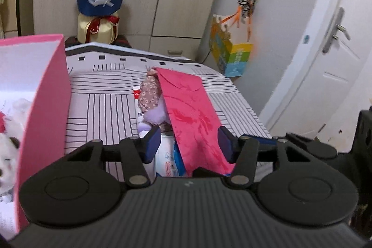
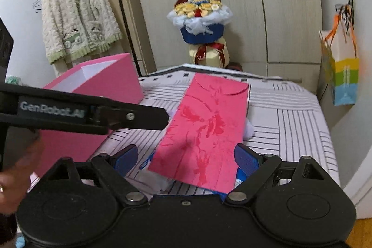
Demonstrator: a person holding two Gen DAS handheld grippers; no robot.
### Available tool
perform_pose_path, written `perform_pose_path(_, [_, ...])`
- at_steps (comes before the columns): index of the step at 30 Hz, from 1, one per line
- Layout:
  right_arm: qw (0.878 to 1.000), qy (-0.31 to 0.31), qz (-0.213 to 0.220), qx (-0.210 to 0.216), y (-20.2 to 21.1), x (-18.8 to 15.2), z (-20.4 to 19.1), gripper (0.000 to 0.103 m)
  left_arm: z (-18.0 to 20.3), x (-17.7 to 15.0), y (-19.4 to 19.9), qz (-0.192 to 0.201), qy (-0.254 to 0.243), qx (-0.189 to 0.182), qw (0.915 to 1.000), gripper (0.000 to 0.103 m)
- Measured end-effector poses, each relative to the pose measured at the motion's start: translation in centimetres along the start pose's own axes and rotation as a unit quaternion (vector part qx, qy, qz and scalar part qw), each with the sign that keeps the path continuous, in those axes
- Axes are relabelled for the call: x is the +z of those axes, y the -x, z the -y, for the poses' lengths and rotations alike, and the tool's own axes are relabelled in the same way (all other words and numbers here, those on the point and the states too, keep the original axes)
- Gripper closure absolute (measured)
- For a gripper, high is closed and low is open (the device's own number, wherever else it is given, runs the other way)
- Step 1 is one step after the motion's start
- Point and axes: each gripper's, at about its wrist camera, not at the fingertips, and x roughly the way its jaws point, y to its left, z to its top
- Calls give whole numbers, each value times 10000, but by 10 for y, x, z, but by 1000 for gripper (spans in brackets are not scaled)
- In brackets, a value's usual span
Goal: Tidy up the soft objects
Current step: 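Grasp the red envelope edge with the left gripper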
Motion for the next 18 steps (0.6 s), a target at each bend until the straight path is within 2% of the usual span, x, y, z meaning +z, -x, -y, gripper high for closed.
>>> perform_pose_path(4, [9997, -105, -161, -177, -19, -1, 3, 10, -5, 0, -22, -149, 155, -85, 9997, 59])
perform_pose_path(10, [9993, -121, -153, -310, -23, -4, 4, 7, -6, -7, -37, -296, 135, -95, 9994, 73])
perform_pose_path(14, [9989, -304, -268, -238, -28, -6, 10, 6, -10, -12, -41, -314, 185, -137, 9992, 76])
perform_pose_path(18, [9988, -399, -194, -209, -30, -10, 13, 5, -11, -15, -41, -275, 205, -209, 9992, 76])
